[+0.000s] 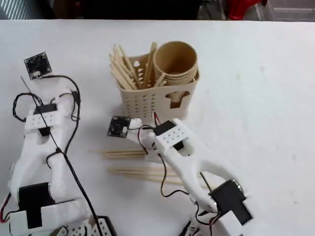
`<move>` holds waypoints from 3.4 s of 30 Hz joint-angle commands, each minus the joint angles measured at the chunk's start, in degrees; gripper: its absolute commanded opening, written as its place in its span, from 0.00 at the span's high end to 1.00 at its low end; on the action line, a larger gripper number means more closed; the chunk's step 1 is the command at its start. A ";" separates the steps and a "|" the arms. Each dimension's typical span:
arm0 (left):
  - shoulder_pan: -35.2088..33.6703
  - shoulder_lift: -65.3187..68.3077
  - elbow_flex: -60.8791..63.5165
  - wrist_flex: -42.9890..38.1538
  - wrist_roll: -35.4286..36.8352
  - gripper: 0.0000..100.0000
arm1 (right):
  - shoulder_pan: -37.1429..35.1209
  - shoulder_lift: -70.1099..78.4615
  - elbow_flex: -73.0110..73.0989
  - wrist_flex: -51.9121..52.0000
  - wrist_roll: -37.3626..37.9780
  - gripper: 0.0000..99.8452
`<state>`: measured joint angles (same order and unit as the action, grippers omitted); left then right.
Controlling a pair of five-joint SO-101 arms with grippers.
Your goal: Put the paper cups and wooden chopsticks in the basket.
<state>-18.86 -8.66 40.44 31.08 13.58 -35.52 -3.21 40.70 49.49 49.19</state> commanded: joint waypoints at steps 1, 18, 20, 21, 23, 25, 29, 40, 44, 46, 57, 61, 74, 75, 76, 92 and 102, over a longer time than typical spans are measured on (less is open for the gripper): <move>-0.22 -0.57 -0.79 -1.23 0.53 0.89 | -0.04 0.57 -0.35 -0.75 1.49 0.90; -0.31 -0.57 -0.79 -1.23 0.53 0.89 | 0.75 0.66 0.97 -1.19 1.23 0.97; -0.31 -0.57 -0.79 -1.23 0.53 0.89 | 0.92 0.66 0.97 -0.92 1.05 0.98; -0.31 -0.57 -0.79 -1.23 0.53 0.89 | 1.01 0.48 1.05 -0.84 0.97 0.98; -0.22 -0.57 -0.79 -1.23 0.53 0.89 | 1.27 -0.31 1.05 -0.04 0.62 0.98; -0.22 -0.57 -0.79 -1.23 0.53 0.89 | 2.24 -2.95 0.70 1.45 -1.32 0.98; -0.22 -0.31 -0.53 -2.81 0.53 0.89 | 5.05 -14.11 1.05 5.32 -3.60 0.98; -0.40 -0.31 -0.26 -2.64 0.53 0.89 | -1.54 -7.52 2.46 0.31 -3.87 0.77; -0.40 -0.31 -0.26 -2.73 0.53 0.89 | -0.84 -2.15 2.46 -4.09 -3.78 0.78; -0.31 -0.31 -0.26 -2.73 0.53 0.89 | -0.66 -1.19 2.46 -4.88 -3.78 0.78; -0.22 -0.31 -0.26 -2.73 0.53 0.89 | -0.31 3.38 2.64 -6.81 -3.87 0.85; -0.22 -0.31 -0.26 -2.64 0.53 0.89 | 0.57 3.30 2.46 -6.73 -4.22 0.96; -0.13 -0.22 -0.26 -2.73 0.53 0.89 | 3.82 -10.07 2.90 2.95 -4.31 0.98; -0.13 -0.22 -0.26 -2.73 0.53 0.89 | 4.00 -10.77 3.08 3.03 -4.31 0.98; -0.13 -0.22 -0.26 -2.73 0.53 0.89 | 4.00 -11.38 3.69 2.59 -4.31 0.98; -0.22 -0.22 -0.26 -2.64 0.53 0.89 | -1.36 -4.79 8.88 -7.25 -3.78 0.77; -0.40 -0.22 -0.26 -2.55 0.53 0.89 | -1.19 -1.45 5.36 -4.35 -3.78 0.97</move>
<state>-18.86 -8.66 40.44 29.49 13.58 -36.22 -4.70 46.59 44.04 45.32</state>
